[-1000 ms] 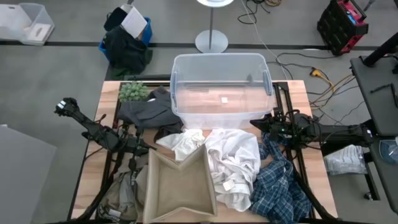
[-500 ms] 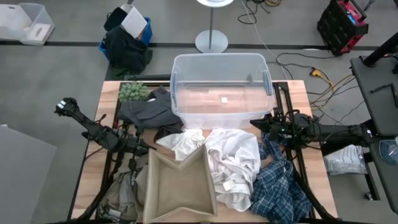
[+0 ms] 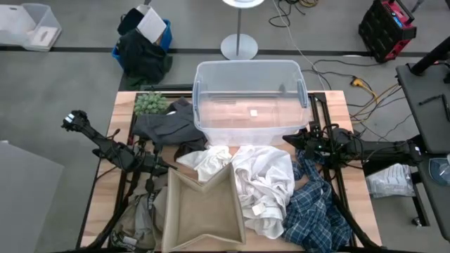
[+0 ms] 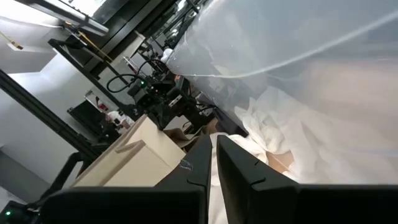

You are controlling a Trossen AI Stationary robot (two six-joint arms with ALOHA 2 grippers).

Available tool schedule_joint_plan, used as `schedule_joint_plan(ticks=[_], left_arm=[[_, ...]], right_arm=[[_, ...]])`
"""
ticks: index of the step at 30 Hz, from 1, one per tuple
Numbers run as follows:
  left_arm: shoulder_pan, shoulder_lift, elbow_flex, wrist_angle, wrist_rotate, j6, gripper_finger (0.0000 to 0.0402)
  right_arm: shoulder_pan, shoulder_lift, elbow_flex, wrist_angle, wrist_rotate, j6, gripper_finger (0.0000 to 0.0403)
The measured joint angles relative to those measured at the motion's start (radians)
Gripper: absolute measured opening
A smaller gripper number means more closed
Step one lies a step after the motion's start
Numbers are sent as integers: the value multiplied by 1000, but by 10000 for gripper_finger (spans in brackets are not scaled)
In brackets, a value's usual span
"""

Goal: Sort clothes

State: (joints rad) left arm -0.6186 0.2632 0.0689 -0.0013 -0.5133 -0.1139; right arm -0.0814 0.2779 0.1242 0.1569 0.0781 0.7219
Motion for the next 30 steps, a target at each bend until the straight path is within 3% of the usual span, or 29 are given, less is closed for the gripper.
schedule_joint_plan(ticks=[24,30], left_arm=[[0,0,0,0,0,0,1],[0,0,0,0,0,0,1]], right_arm=[[0,0,0,0,0,-1,18],[0,0,0,13,24,-83,18]])
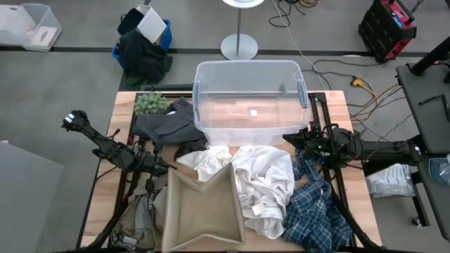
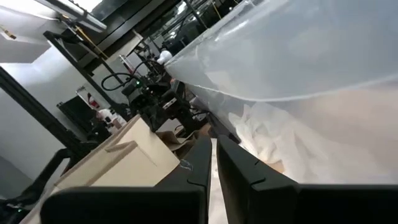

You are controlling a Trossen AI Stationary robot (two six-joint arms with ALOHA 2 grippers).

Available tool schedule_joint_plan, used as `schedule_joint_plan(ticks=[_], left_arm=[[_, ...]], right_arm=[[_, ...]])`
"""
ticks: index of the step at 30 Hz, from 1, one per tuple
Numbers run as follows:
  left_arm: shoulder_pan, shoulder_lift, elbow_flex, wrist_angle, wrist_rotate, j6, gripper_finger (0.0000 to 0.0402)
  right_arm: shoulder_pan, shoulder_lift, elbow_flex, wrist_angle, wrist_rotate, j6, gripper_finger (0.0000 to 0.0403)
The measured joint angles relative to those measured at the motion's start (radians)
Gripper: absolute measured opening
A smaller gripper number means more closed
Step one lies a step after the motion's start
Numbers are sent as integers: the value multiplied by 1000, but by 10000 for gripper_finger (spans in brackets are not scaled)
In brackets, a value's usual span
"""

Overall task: Sort clothes
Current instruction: Put the white shirt into the laundry organizer

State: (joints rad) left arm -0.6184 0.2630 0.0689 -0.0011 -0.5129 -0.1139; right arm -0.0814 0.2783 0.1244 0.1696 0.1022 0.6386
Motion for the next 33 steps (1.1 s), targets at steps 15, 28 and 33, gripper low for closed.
schedule_joint_plan(ticks=[15,28,33], left_arm=[[0,0,0,214,-14,-27,1],[0,-15,1,581,2,-102,1],[0,-20,1,746,0,-100,1]], right_arm=[[0,3,0,59,-35,295,18],[7,1,50,146,-208,205,18],[35,11,202,-11,-209,139,18]])
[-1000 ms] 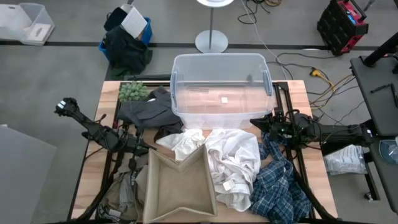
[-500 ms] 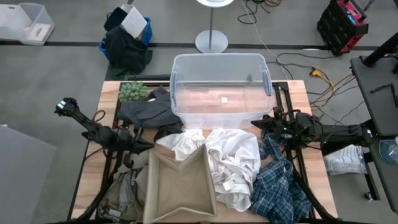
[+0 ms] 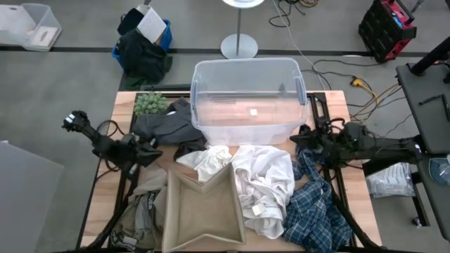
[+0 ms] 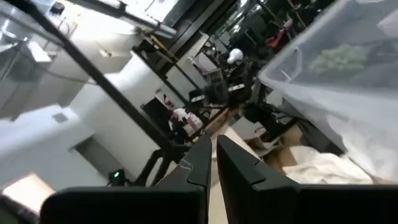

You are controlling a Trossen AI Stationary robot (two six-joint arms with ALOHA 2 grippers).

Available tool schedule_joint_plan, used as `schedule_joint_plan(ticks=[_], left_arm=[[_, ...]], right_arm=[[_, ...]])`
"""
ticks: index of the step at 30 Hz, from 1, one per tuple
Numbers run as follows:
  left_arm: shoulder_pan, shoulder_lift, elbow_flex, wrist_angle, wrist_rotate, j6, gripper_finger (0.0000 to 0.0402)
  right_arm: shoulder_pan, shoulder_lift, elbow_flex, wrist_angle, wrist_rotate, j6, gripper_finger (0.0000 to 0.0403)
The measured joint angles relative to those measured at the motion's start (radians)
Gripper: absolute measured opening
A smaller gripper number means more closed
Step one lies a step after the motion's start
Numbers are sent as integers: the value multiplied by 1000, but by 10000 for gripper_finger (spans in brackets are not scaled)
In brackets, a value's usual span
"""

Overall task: Sort clothes
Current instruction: Put the white shirt into the laundry organizer

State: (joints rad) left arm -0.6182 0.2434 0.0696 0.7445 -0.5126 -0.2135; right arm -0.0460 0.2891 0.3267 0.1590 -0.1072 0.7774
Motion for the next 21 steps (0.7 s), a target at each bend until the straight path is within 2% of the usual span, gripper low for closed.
schedule_joint_plan(ticks=[5,8,11,14,17,19,21], left_arm=[[0,-6,0,228,-1,166,1],[0,-8,5,398,-2,233,1],[0,-16,61,417,-2,274,1],[0,-17,168,244,-2,320,1],[0,-14,339,-174,0,322,1],[0,3,461,-457,0,266,1],[0,32,572,-662,0,192,1]], right_arm=[[9,19,146,-269,1,-6,18],[16,35,210,-289,-4,10,18],[36,68,301,-315,-6,11,18],[63,136,422,-381,-6,7,18],[93,266,567,-557,-6,5,18],[109,368,675,-710,-5,6,18],[121,458,782,-861,-5,8,18]])
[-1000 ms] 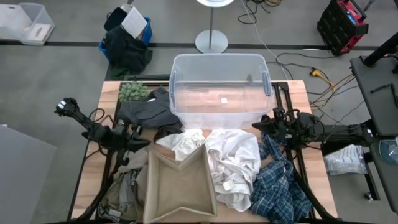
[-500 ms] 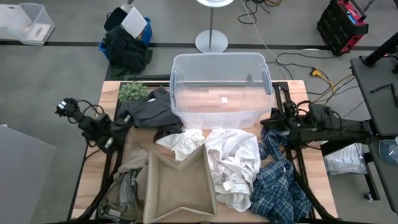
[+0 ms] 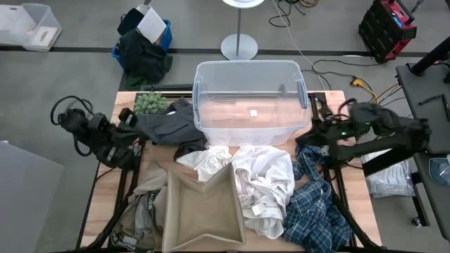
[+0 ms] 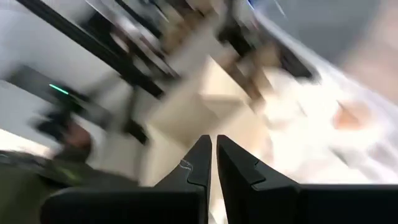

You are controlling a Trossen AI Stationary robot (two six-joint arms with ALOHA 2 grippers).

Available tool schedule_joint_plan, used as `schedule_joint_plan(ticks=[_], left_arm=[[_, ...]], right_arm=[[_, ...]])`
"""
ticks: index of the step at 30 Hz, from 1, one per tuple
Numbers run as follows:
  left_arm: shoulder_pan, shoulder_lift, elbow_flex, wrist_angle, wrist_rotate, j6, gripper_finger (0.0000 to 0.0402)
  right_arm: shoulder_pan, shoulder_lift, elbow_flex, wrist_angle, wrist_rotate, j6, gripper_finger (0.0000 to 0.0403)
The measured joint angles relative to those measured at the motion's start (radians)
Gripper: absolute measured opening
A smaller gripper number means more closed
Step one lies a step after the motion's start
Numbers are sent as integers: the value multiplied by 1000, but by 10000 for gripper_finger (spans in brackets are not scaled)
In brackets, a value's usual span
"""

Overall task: Sort clothes
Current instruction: Put the white shirt into the laundry organizer

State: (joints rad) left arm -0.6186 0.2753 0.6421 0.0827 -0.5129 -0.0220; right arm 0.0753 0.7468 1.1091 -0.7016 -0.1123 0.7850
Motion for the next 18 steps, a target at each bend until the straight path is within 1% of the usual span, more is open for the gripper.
schedule_joint_plan(ticks=[3,7,10,13,15,18], left_arm=[[0,55,141,-154,0,-40,1],[0,131,286,-207,0,-51,1],[0,183,382,-237,7,-49,1],[0,228,450,-315,1,-20,1],[0,257,476,-344,-19,-16,1],[0,294,498,-397,-57,-5,1]], right_arm=[[23,128,147,-203,-29,46,18],[51,258,287,-395,-125,149,18],[61,326,341,-428,-186,226,18],[61,383,363,-416,-196,258,18],[55,426,365,-415,-190,255,18],[64,486,358,-431,-184,206,18]])
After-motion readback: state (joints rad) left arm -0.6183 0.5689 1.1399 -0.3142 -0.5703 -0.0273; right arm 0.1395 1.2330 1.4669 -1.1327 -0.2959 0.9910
